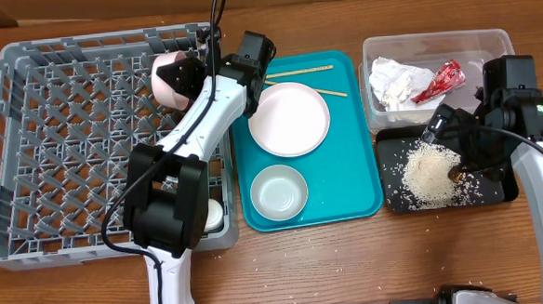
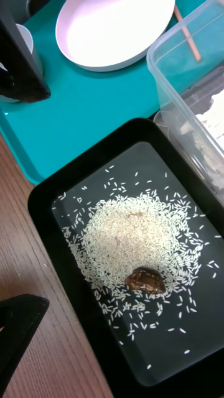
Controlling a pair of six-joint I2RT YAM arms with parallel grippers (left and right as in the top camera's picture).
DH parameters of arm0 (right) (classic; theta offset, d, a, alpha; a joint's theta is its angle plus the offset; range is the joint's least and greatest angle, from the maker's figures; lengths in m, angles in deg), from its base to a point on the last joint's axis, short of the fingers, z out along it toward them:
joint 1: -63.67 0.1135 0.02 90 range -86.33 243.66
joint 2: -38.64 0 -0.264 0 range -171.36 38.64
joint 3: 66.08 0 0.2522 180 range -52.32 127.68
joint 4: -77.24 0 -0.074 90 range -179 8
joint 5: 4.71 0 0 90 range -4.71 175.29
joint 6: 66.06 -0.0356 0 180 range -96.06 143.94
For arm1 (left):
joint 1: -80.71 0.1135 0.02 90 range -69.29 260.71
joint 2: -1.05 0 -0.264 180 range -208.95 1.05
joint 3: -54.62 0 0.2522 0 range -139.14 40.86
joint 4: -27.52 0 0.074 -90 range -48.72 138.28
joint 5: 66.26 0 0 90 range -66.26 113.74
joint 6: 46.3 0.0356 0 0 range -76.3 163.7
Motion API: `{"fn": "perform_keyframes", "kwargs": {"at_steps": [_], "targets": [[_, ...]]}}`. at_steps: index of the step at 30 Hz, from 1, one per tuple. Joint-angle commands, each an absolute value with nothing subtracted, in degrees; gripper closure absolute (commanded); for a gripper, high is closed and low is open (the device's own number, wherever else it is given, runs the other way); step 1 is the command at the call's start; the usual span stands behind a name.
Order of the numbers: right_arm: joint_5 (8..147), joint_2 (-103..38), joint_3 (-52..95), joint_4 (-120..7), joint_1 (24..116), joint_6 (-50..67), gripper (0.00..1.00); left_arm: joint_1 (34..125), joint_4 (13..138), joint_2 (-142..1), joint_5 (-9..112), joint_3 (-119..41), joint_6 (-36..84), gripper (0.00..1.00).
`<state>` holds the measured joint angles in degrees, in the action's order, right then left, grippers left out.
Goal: Sort waste into correct bins and load items into the dishwasher
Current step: 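Carry the pink bowl left and stand it in the dish rack, then move left gripper to the pale green bowl and grasp its rim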
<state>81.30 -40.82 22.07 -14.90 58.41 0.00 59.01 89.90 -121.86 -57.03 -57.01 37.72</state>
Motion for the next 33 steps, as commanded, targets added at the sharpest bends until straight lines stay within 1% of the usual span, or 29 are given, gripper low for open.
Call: {"fn": "perform_keyframes", "kwargs": {"at_steps": [1, 3, 4, 7, 9, 11, 13, 16, 20, 23, 28, 33], "targets": [[82.24, -40.44, 22.40, -15.27, 58.28, -0.09, 0.00, 58.82, 91.01, -122.38, -50.97, -57.12, 37.26, 0.96], [82.26, -40.44, 22.40, -15.27, 58.28, -0.09, 0.00, 58.82, 91.62, -122.38, -49.09, -57.12, 37.28, 0.95], [82.24, -40.44, 22.40, -15.27, 58.28, -0.09, 0.00, 58.82, 92.08, -122.38, -48.22, -57.12, 37.28, 0.90], [82.24, -40.44, 22.40, -15.27, 58.28, -0.09, 0.00, 58.79, 92.52, -122.36, -45.12, -57.12, 37.30, 0.44], [82.24, -40.44, 22.40, -15.27, 58.28, -0.09, 0.00, 58.75, 92.56, -122.36, -43.30, -57.12, 37.30, 0.31], [82.26, -40.44, 22.40, -15.27, 58.28, -0.09, 0.00, 58.44, 92.70, -122.36, -41.71, -57.12, 37.28, 0.24], [82.24, -40.44, 22.40, -15.27, 58.28, -0.09, 0.00, 58.10, 92.72, -122.36, -40.61, -57.12, 37.28, 0.22], [82.24, -40.44, 22.40, -15.27, 58.28, -0.09, 0.00, 57.37, 92.87, -122.30, -39.22, -57.14, 37.30, 0.21], [82.26, -40.44, 22.40, -15.27, 58.28, -0.09, 0.00, 57.02, 94.05, -121.20, -33.73, -57.55, 37.26, 0.21], [82.26, -40.44, 22.40, -15.27, 58.28, -0.09, 0.00, 57.05, 95.84, -118.67, -25.99, -58.62, 35.86, 0.20], [82.26, -40.44, 22.40, -15.27, 58.28, -0.09, 0.00, 57.13, 97.70, -112.26, -11.74, -61.33, 34.92, 0.12], [82.24, -40.44, 22.40, -15.27, 58.28, -0.09, 0.00, 56.78, 101.00, -103.22, 5.48, -63.98, 34.92, 0.10]]}}
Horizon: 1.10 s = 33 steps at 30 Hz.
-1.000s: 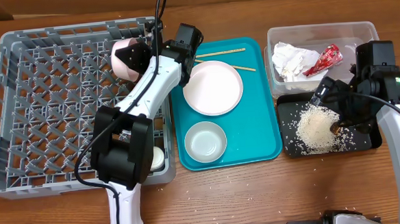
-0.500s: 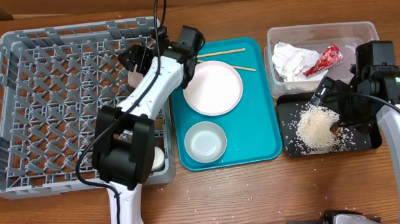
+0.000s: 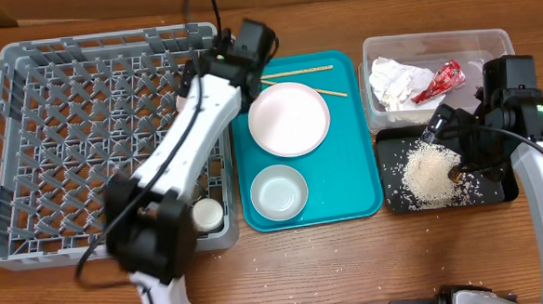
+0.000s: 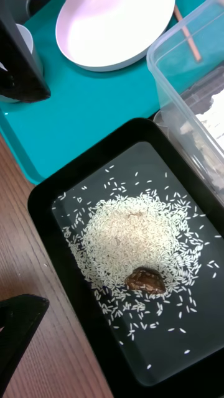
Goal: Sort waste into correct bins and load items into the dishwasher
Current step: 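Move left gripper to the pale green bowl and grasp its rim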
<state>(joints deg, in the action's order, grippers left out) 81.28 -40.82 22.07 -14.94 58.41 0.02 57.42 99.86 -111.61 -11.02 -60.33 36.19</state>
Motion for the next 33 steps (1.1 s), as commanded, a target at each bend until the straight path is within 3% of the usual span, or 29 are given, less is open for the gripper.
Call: {"fn": "perform_keyframes", "kwargs": {"at_steps": [1, 6, 13, 24, 33], "targets": [[82.24, -40.44, 22.40, -15.27, 58.28, -0.09, 0.00, 56.63, 101.55, -101.47, 8.96, -64.20, 34.92, 0.10], [82.24, -40.44, 22.40, -15.27, 58.28, -0.09, 0.00, 55.56, 105.07, -94.47, 24.39, -64.20, 34.92, 0.20], [82.24, -40.44, 22.40, -15.27, 58.28, -0.09, 0.00, 51.06, 113.09, -93.58, 31.36, -63.17, 34.86, 0.24], [82.26, -40.44, 22.40, -15.27, 58.28, -0.09, 0.00, 44.19, 112.76, -95.04, 29.31, -55.06, 37.28, 0.20], [82.24, -40.44, 22.40, -15.27, 58.28, -0.09, 0.00, 44.13, 100.67, -95.06, 31.58, -39.65, 45.17, 0.20]]}}
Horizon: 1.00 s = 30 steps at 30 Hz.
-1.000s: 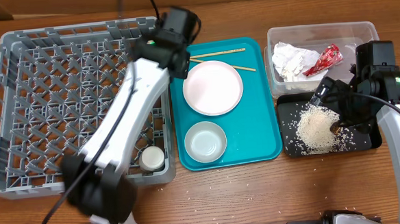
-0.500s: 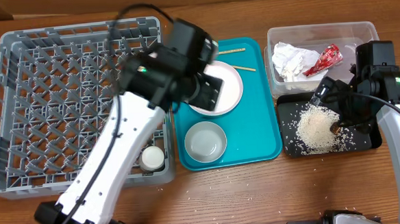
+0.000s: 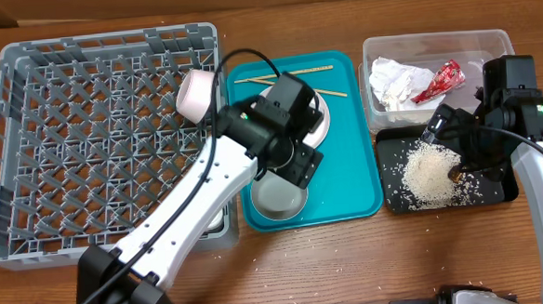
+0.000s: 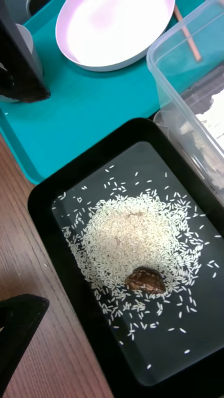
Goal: Sort waste into correct bins and load items into the dishwasher
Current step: 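Move left gripper to the pale green bowl and grasp its rim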
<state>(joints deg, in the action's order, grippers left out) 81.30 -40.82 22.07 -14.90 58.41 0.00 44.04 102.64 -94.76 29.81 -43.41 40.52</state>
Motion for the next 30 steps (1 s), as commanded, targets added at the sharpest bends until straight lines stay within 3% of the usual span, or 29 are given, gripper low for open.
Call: {"fn": "perform_keyframes", "kwargs": {"at_steps": [1, 15, 18, 23, 30], "targets": [[82.24, -40.44, 22.40, -15.27, 58.28, -0.09, 0.00, 44.13, 99.56, -95.06, 31.10, -38.41, 45.35, 0.20], [82.24, -40.44, 22.40, -15.27, 58.28, -0.09, 0.00, 48.61, 83.69, -95.22, 23.32, -24.51, 58.75, 0.18], [82.24, -40.44, 22.40, -15.27, 58.28, -0.09, 0.00, 50.55, 81.26, -95.22, 23.73, -22.06, 58.99, 0.24], [82.24, -40.44, 22.40, -15.27, 58.28, -0.09, 0.00, 51.45, 79.19, -95.22, 27.91, -19.70, 59.05, 0.42], [82.24, -40.44, 22.40, -15.27, 58.28, -0.09, 0.00, 51.43, 77.02, -95.22, 28.21, -16.57, 58.94, 0.46]]}}
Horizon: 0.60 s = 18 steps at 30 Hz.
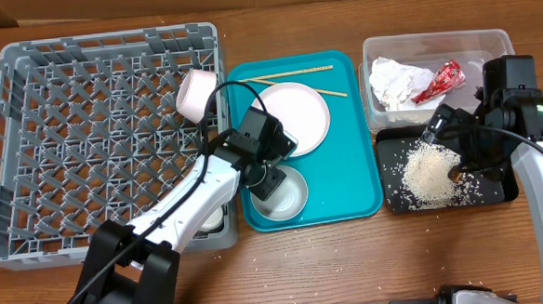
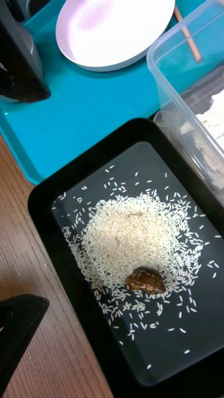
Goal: Sort waste into correct bins and load items into the dishwasher
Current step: 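Move left gripper to the pale green bowl and grasp its rim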
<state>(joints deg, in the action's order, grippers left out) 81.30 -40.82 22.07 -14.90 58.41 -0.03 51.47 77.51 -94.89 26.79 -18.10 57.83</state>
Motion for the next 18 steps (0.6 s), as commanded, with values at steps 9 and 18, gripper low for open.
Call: {"fn": "perform_keyframes", "kwargs": {"at_steps": [9, 18], "targets": [[82.26, -40.44, 22.40, -15.27, 58.28, -0.09, 0.00, 51.43, 75.01, -95.22, 28.26, -14.32, 57.78, 0.65], [82.24, -40.44, 22.40, -15.27, 58.28, -0.09, 0.00, 51.45, 73.55, -95.13, 28.26, -14.67, 53.02, 0.96]]}}
